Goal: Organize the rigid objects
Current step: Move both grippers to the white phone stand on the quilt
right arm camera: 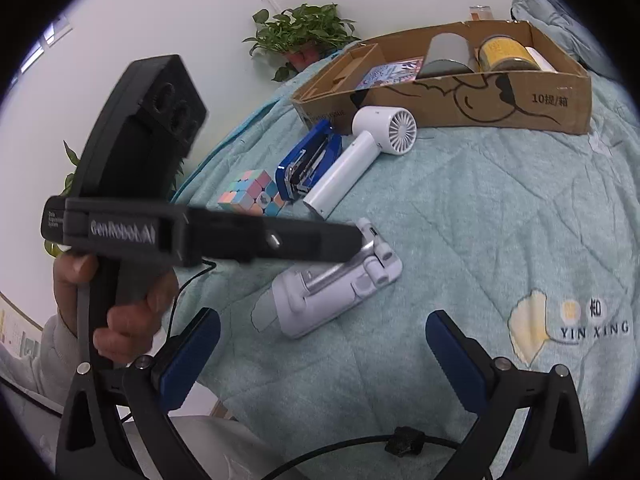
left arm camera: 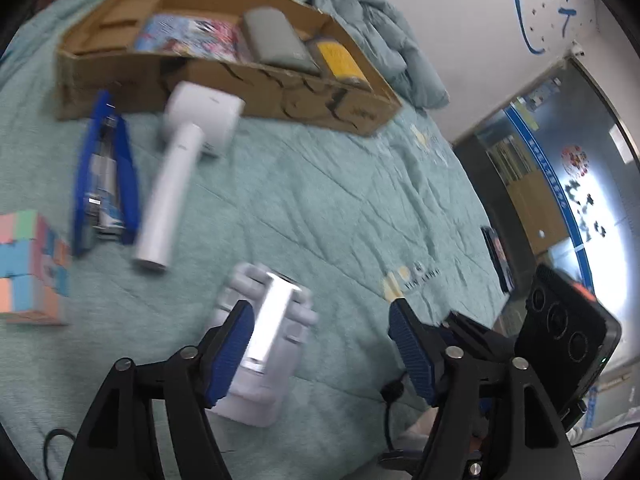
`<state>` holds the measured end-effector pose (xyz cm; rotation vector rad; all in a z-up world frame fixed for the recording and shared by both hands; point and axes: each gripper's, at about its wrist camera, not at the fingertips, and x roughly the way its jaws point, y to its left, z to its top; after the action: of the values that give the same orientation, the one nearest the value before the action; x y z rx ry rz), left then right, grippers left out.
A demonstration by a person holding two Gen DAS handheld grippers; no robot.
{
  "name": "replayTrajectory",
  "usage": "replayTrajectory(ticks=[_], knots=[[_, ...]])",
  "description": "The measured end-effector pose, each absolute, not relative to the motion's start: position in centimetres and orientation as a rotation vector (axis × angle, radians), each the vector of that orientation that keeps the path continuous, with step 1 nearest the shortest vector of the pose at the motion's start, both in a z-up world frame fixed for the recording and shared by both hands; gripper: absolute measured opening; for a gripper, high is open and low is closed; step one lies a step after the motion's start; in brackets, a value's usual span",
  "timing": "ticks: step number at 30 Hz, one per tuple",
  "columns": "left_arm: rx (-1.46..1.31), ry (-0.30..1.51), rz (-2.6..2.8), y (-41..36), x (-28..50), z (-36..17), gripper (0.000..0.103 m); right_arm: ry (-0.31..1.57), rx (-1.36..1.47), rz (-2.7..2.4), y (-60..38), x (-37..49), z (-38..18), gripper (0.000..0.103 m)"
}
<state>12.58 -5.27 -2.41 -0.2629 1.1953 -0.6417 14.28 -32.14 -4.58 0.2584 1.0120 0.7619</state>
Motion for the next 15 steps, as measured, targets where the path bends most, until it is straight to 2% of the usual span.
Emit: replayTrajectory(ticks=[2,3,5,7,10,15], knots=[[-0.231,1.172,-0.579,-3.5,12.8,-2.3,0.090,1.021,0.252,0.766,-31.6,14.4,-4.8,0.102],[-0.198,1.187,-0.565,-3.5,13.1,-2.7,0.090,1.024,0.245,0.768,-31.2,14.4,-4.9,0.102],[-0.147,1.248,-0.555,-3.9,13.5,-4.1,0.087,1.031,0.236,0.789,-30.4,14.7,-5.0,0.099],[-0.166,1.318,-0.583,-4.5,13.3,-5.7,0.073,1.041,0.227,0.795,-30.1,14.7,-5.1,0.099],[-0.157,1.348,-0.605,-5.8,12.4,-6.7,0.073,1.054,0.217,0.799,-29.9,14.8,-5.4,0.099],[-0.327,1.414,-0.777,-8.0,11.4,-7.0,0.073,1.056,0.230,0.722,-31.9,14.6,-5.9,0.099]])
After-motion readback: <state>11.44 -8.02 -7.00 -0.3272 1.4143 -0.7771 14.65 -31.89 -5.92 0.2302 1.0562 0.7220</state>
